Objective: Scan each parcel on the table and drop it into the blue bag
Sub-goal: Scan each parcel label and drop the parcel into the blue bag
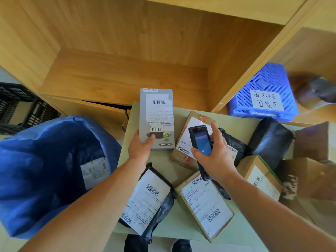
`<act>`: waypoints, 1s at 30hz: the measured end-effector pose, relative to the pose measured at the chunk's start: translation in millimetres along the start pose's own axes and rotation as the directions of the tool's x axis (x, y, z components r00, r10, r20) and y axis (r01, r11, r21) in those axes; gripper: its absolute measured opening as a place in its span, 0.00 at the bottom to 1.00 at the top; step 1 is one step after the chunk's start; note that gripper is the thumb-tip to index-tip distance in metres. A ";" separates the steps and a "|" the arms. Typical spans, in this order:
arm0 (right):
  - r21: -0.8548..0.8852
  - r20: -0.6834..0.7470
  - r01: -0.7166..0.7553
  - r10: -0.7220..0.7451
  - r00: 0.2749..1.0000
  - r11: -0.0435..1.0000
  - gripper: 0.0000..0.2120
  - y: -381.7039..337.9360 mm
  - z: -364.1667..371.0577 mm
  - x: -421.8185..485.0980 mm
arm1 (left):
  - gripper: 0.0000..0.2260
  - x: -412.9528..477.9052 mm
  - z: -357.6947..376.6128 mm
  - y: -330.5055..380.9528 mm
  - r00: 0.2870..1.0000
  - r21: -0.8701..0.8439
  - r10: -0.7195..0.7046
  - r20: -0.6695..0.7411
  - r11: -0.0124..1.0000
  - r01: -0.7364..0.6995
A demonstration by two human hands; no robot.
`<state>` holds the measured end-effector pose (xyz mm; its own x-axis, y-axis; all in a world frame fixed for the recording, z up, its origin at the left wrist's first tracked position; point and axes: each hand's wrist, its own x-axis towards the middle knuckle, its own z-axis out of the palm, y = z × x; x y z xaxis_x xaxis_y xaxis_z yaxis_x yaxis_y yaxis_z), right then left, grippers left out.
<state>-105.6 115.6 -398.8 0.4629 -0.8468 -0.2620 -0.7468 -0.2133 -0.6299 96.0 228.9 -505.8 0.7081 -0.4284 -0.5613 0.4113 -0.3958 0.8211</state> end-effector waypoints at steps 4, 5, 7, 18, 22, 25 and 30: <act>-0.043 0.059 0.036 -0.033 0.998 0.998 0.46 -22.1 -4.9 0.1 | 0.14 -12.8 -7.1 3.0 0.993 0.163 0.116 -0.038 0.981 -0.108; -0.069 0.078 0.038 -0.033 0.996 0.997 0.46 -28.9 -6.6 -0.3 | 0.14 -20.9 -7.8 8.7 0.984 0.203 0.174 -0.045 0.966 -0.162; -0.134 0.117 0.047 -0.031 0.993 0.990 0.46 -41.5 -9.2 -0.8 | 0.15 -30.5 -9.0 13.2 0.960 0.302 0.275 -0.060 0.921 -0.245; -0.259 0.212 0.072 -0.016 0.977 0.963 0.48 -84.3 -23.1 -6.6 | 0.21 -43.4 -28.8 29.0 0.824 0.410 0.556 -0.107 0.780 -0.473; -0.231 0.221 0.073 -0.021 0.975 0.970 0.48 -88.2 -18.3 -12.5 | 0.19 -44.0 -38.8 24.2 0.833 0.394 0.535 -0.142 0.802 -0.448; -0.187 0.194 0.083 -0.046 0.980 0.979 0.50 -91.7 -12.1 -17.5 | 0.19 -50.0 -44.7 21.7 0.889 0.289 0.409 -0.204 0.893 -0.345; -0.137 0.204 0.119 -0.089 0.975 0.983 0.50 -108.4 0.8 -25.4 | 0.14 -56.1 -65.5 12.5 0.937 -0.057 0.115 -0.330 0.988 -0.141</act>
<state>-36.0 160.6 -324.4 0.6156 -0.7068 -0.3485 -0.7447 -0.3771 -0.5507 99.0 301.2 -457.2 0.9001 -0.1784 -0.3975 0.3394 -0.2848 0.8965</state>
